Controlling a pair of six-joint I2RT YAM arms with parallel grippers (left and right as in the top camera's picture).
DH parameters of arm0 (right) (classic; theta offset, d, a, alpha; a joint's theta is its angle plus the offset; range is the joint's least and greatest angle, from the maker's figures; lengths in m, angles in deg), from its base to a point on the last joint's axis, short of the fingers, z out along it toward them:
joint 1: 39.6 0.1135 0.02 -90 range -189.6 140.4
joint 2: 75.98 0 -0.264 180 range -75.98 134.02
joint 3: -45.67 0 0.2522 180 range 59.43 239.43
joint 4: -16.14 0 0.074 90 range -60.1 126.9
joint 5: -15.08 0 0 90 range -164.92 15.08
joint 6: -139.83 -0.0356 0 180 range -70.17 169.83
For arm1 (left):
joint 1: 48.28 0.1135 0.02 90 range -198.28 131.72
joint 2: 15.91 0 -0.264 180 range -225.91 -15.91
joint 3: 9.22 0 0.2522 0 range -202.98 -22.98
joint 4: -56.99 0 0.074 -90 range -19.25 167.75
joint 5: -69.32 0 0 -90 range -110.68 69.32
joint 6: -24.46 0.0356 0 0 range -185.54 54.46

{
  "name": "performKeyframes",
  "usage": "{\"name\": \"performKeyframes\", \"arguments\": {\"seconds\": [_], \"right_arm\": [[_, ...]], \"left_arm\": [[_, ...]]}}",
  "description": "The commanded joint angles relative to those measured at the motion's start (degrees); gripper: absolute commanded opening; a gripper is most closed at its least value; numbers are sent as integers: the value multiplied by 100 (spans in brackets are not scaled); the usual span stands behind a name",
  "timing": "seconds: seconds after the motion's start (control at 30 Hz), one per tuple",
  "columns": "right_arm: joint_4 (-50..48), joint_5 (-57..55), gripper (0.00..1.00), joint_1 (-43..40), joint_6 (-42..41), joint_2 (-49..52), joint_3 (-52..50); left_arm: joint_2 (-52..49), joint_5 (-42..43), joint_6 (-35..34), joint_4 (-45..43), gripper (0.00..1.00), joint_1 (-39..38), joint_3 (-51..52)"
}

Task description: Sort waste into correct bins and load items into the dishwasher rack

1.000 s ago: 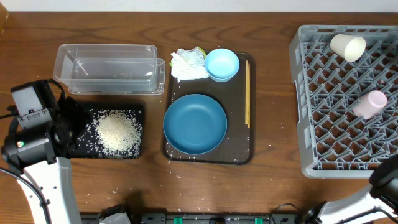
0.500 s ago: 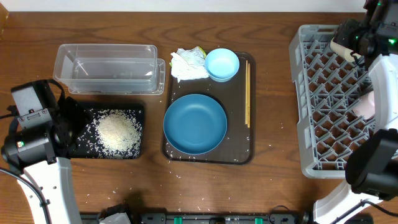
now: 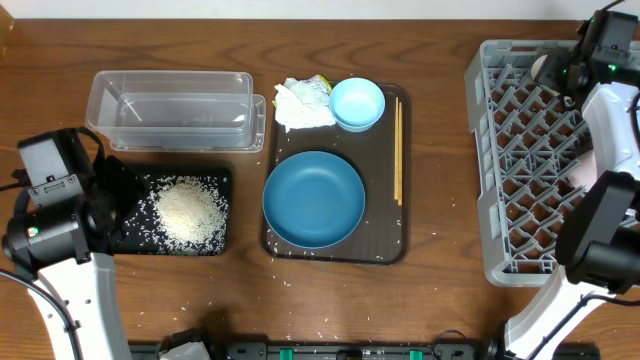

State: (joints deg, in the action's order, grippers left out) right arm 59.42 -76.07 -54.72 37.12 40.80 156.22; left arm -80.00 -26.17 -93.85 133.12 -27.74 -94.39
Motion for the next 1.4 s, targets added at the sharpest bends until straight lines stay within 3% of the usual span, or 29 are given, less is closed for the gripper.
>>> {"name": "performKeyframes", "arguments": {"seconds": [0.0, 0.2, 0.4, 0.57, 0.77, 0.97, 1.13, 1.37], "right_arm": [[4, 17, 29, -68, -42, 87, 66], [129, 358, 1, -133, -267, -138, 70], [219, 1698, 1, -619, -317, -693, 70], [332, 3919, 1, -1526, -313, -817, 68], [186, 6290, 1, -2319, -155, -422, 59], [-745, 7676, 1, -2411, -533, 485, 59], [-1585, 7906, 1, -2396, -1606, 1169, 59], [-1252, 7556, 1, -2603, -1617, 1377, 59]], "left_arm": [[-22, -33, 13, -2, 89, 28, -48], [-22, -33, 11, -2, 89, 28, -48], [-22, -33, 13, -2, 89, 28, -48], [-22, -33, 13, -2, 89, 28, -48], [-22, -33, 13, -2, 89, 28, -48], [-22, -33, 11, -2, 89, 28, -48], [-22, -33, 11, -2, 89, 28, -48], [-22, -33, 11, -2, 89, 31, -48]]}}
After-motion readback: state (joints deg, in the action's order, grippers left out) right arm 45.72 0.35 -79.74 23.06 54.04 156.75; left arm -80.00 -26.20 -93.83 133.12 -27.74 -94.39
